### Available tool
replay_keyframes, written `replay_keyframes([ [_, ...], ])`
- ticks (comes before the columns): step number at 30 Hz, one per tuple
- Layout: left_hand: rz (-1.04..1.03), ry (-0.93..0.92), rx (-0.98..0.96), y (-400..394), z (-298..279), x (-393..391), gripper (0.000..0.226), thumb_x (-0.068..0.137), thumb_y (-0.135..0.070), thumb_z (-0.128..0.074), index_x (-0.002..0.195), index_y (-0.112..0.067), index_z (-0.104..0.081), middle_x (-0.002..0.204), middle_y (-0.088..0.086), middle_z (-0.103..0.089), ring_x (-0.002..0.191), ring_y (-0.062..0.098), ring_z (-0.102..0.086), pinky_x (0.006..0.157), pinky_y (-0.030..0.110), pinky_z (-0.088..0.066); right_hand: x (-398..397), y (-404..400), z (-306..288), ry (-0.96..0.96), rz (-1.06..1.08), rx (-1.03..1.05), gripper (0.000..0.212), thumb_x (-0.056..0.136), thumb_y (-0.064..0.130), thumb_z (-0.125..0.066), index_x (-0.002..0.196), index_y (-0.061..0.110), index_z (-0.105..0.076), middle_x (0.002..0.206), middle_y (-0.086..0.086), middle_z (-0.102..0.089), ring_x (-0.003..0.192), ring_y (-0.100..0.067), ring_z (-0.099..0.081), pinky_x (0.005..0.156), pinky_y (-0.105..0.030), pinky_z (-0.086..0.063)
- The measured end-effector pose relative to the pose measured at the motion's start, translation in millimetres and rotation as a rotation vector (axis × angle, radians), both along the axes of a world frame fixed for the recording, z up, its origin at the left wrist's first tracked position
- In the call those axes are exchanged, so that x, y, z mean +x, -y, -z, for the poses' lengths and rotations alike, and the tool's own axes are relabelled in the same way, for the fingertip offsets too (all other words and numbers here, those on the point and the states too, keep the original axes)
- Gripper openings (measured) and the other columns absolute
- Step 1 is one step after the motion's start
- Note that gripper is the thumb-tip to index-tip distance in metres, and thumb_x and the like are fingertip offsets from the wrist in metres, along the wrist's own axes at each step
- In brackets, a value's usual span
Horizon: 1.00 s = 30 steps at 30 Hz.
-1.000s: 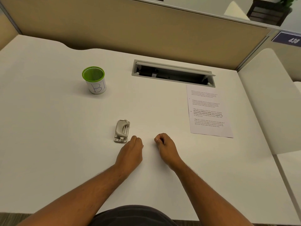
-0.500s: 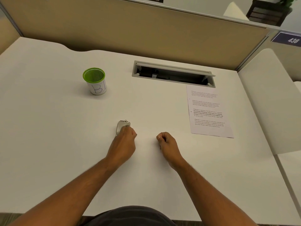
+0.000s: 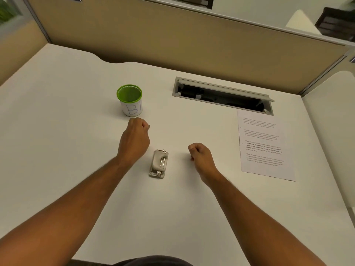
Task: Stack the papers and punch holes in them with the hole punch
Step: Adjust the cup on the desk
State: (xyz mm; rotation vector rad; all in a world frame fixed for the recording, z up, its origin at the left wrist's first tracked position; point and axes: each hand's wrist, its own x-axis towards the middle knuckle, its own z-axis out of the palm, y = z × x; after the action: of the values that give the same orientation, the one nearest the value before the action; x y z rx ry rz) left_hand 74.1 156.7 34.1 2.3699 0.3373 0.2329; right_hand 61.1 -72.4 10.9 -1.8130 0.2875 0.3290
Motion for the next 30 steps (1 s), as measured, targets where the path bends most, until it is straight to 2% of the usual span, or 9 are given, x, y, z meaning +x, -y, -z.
replay_keyframes([
  [3, -0.023, 0.066, 0.063, -21.3, -1.7, 20.4, 0.013, 0.094, -0.002, -0.048, 0.086, -0.012, -0.049, 0.097, 0.009, -0.052, 0.082, 0.029, -0.057, 0.066, 0.035, -0.041, 21.6, -22.8, -5.3, 0.026, -0.035, 0.015, 0.017, 0.1, 0.018, -0.051, 0.084, 0.016, -0.057, 0.081, 0.004, -0.055, 0.07, -0.014, -0.047, 0.061, -0.023, -0.042],
  [9, -0.078, 0.133, 0.16, -59.0, -12.1, 65.4, 0.015, 0.09, -0.002, -0.056, 0.084, -0.015, -0.055, 0.102, 0.012, -0.051, 0.093, 0.033, -0.054, 0.074, 0.039, -0.046, 76.6, -80.7, -19.5, 0.101, -0.085, -0.009, 0.018, 0.101, 0.014, -0.049, 0.087, 0.015, -0.059, 0.087, 0.004, -0.059, 0.075, -0.011, -0.052, 0.07, -0.024, -0.044],
  [13, -0.113, 0.109, 0.232, -71.5, -20.7, 93.2, 0.016, 0.084, -0.004, -0.068, 0.082, -0.017, -0.06, 0.105, 0.016, -0.056, 0.097, 0.034, -0.055, 0.076, 0.042, -0.049, 111.0, -130.9, -32.1, 0.164, -0.118, -0.025, 0.019, 0.1, 0.011, -0.047, 0.084, 0.014, -0.056, 0.085, 0.004, -0.058, 0.073, -0.009, -0.052, 0.064, -0.021, -0.043],
  [15, -0.121, 0.083, 0.263, -76.3, -20.0, 105.1, 0.009, 0.083, -0.006, -0.072, 0.086, -0.011, -0.065, 0.106, 0.016, -0.057, 0.098, 0.033, -0.055, 0.074, 0.038, -0.048, 125.8, -155.8, -39.9, 0.218, -0.155, -0.039, 0.025, 0.096, 0.004, -0.045, 0.074, 0.012, -0.051, 0.074, -0.003, -0.05, 0.063, -0.015, -0.043, 0.058, -0.026, -0.038],
  [17, -0.111, 0.06, 0.286, -81.1, -16.6, 114.5, 0.008, 0.083, -0.009, -0.072, 0.089, -0.01, -0.066, 0.107, 0.016, -0.057, 0.099, 0.032, -0.054, 0.075, 0.037, -0.046, 140.1, -177.3, -45.3, 0.272, -0.179, -0.055, 0.032, 0.092, -0.002, -0.046, 0.064, 0.011, -0.047, 0.069, -0.008, -0.043, 0.063, -0.018, -0.038, 0.058, -0.029, -0.034],
  [21, -0.101, 0.04, 0.285, -89.5, -11.1, 127.6, 0.014, 0.085, -0.016, -0.072, 0.096, -0.01, -0.065, 0.113, 0.015, -0.058, 0.103, 0.029, -0.053, 0.08, 0.036, -0.048, 165.7, -205.5, -43.7, 0.296, -0.16, -0.144, 0.035, 0.093, -0.002, -0.051, 0.06, 0.005, -0.057, 0.075, -0.012, -0.052, 0.068, -0.018, -0.049, 0.06, -0.034, -0.043],
  [25, -0.089, 0.01, 0.297, -95.6, -7.7, 136.6, 0.017, 0.088, -0.02, -0.068, 0.101, -0.009, -0.063, 0.118, 0.014, -0.057, 0.107, 0.029, -0.053, 0.084, 0.036, -0.047, 180.9, -217.1, -38.4, 0.301, -0.16, -0.184, 0.038, 0.092, -0.002, -0.051, 0.055, 0.005, -0.048, 0.064, -0.009, -0.041, 0.057, -0.015, -0.04, 0.05, -0.025, -0.033],
  [28, -0.051, -0.016, 0.289, -101.3, -4.7, 139.9, 0.011, 0.087, -0.017, -0.067, 0.097, -0.013, -0.065, 0.129, 0.012, -0.054, 0.117, 0.028, -0.049, 0.091, 0.037, -0.045, 186.6, -218.7, -34.2, 0.296, -0.192, -0.178, 0.041, 0.091, -0.003, -0.052, 0.052, 0.005, -0.047, 0.063, -0.007, -0.039, 0.058, -0.015, -0.039, 0.053, -0.027, -0.033],
  [30, -0.033, -0.031, 0.289, -104.0, -3.6, 140.6, 0.007, 0.087, -0.016, -0.066, 0.095, -0.015, -0.066, 0.135, 0.011, -0.052, 0.122, 0.028, -0.046, 0.095, 0.037, -0.044, 188.4, -218.1, -32.2, 0.287, -0.207, -0.171, 0.039, 0.092, -0.003, -0.051, 0.053, -0.002, -0.05, 0.063, -0.003, -0.039, 0.06, -0.015, -0.039, 0.056, -0.029, -0.034],
])
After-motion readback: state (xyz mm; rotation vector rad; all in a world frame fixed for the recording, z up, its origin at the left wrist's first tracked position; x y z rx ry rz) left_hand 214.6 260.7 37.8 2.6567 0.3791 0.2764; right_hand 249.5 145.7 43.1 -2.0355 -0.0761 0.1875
